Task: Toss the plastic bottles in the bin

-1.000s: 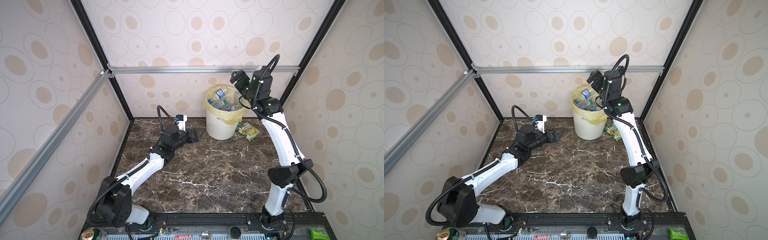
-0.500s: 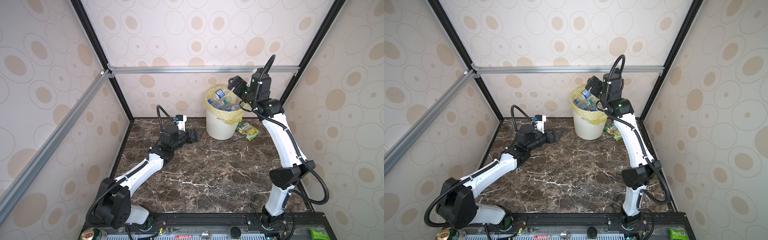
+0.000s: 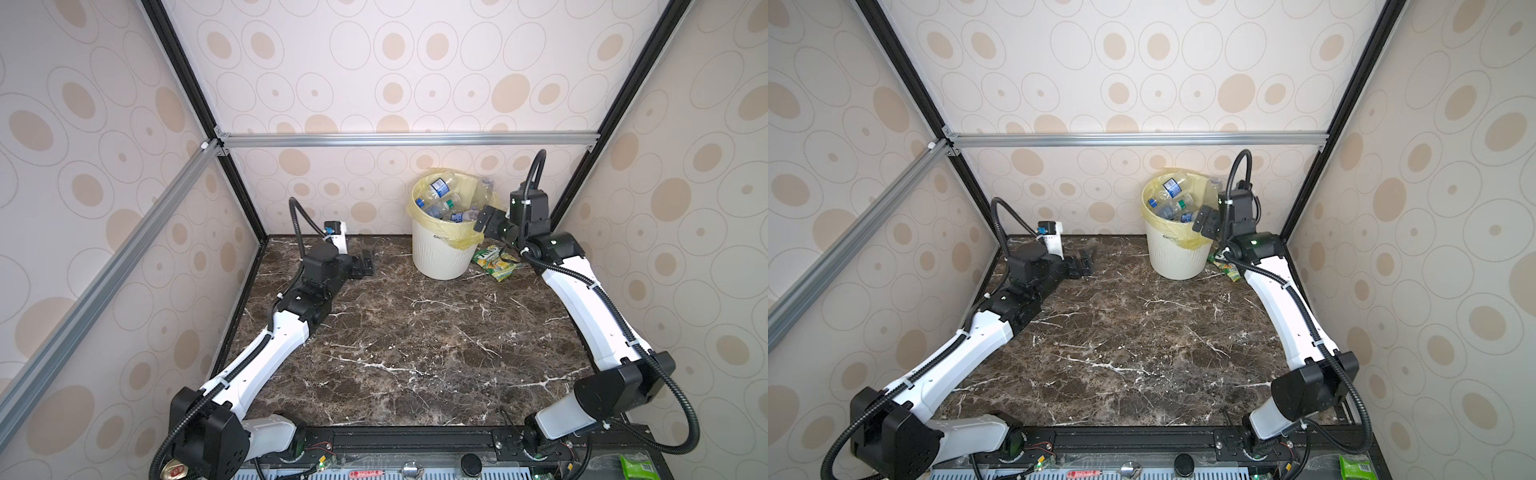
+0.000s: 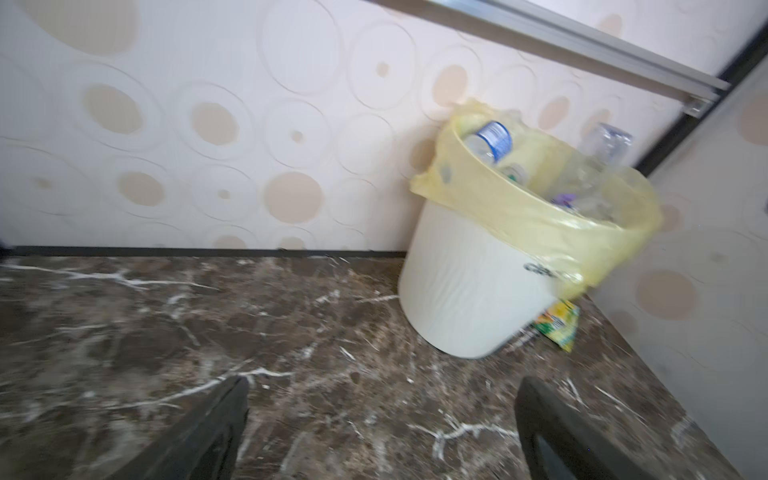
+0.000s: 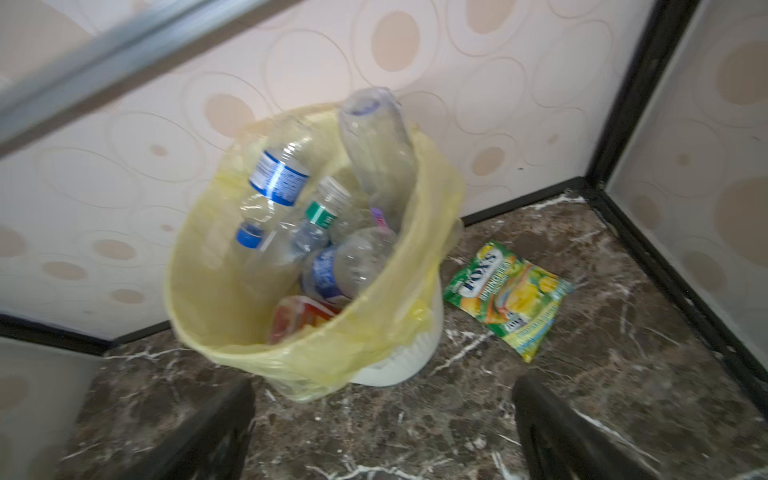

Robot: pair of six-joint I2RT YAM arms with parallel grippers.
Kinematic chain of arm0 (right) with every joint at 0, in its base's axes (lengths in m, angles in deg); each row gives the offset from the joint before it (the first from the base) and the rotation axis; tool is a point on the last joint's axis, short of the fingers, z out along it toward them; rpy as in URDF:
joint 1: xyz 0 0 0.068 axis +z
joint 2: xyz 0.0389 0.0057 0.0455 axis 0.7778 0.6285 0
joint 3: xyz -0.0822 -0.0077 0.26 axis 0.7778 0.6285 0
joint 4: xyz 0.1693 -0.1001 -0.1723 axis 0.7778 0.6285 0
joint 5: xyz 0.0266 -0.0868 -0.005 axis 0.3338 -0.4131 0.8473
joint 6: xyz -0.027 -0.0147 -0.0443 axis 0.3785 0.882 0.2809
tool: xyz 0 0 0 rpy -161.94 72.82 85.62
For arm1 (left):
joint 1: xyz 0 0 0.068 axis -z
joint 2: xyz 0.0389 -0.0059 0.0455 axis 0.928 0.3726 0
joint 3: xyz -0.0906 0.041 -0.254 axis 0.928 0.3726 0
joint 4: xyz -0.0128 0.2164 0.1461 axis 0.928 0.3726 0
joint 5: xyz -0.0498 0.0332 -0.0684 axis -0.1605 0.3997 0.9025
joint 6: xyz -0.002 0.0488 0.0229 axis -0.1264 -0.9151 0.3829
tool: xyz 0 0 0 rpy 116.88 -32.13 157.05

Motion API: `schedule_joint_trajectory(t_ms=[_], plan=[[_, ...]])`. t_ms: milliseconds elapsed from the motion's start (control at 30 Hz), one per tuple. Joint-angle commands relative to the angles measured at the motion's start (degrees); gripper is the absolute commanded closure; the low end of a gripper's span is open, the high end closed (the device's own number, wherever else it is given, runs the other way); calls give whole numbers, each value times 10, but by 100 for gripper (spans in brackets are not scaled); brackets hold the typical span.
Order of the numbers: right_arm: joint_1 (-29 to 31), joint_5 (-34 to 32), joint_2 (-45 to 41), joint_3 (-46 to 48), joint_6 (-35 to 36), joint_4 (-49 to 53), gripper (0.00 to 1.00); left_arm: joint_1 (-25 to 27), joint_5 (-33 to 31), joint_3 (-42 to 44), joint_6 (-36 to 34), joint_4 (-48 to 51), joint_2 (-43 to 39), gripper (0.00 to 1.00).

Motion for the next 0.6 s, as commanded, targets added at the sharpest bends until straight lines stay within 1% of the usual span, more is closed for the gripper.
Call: schedule_joint_trajectory(t_ms=[0, 100, 200, 267, 333, 433, 500, 533, 567], plan=[[-25, -77, -36, 82, 35, -33, 0, -49, -112, 46, -43, -1, -20, 1], [-35, -128, -58, 185, 61, -91, 0, -82, -194, 120, -60, -60, -40, 1], [-36, -158, -73, 269, 84, -143, 0, -107, -240, 193, -90, -141, -48, 1], [-36, -177, -75, 313, 91, -169, 0, -121, -247, 226, -110, -188, -39, 1], [-37, -187, -68, 355, 122, -213, 0, -133, -251, 251, -114, -216, -17, 1], [-36, -205, -45, 390, 142, -247, 0, -159, -245, 272, -92, -247, 28, 1], [-36, -212, -34, 409, 144, -264, 0, -168, -246, 276, -113, -278, 58, 1], [-36, -211, -31, 421, 147, -282, 0, -176, -253, 278, -116, -290, 72, 1], [-36, -209, -30, 435, 153, -301, 0, -188, -246, 285, -110, -303, 78, 1]])
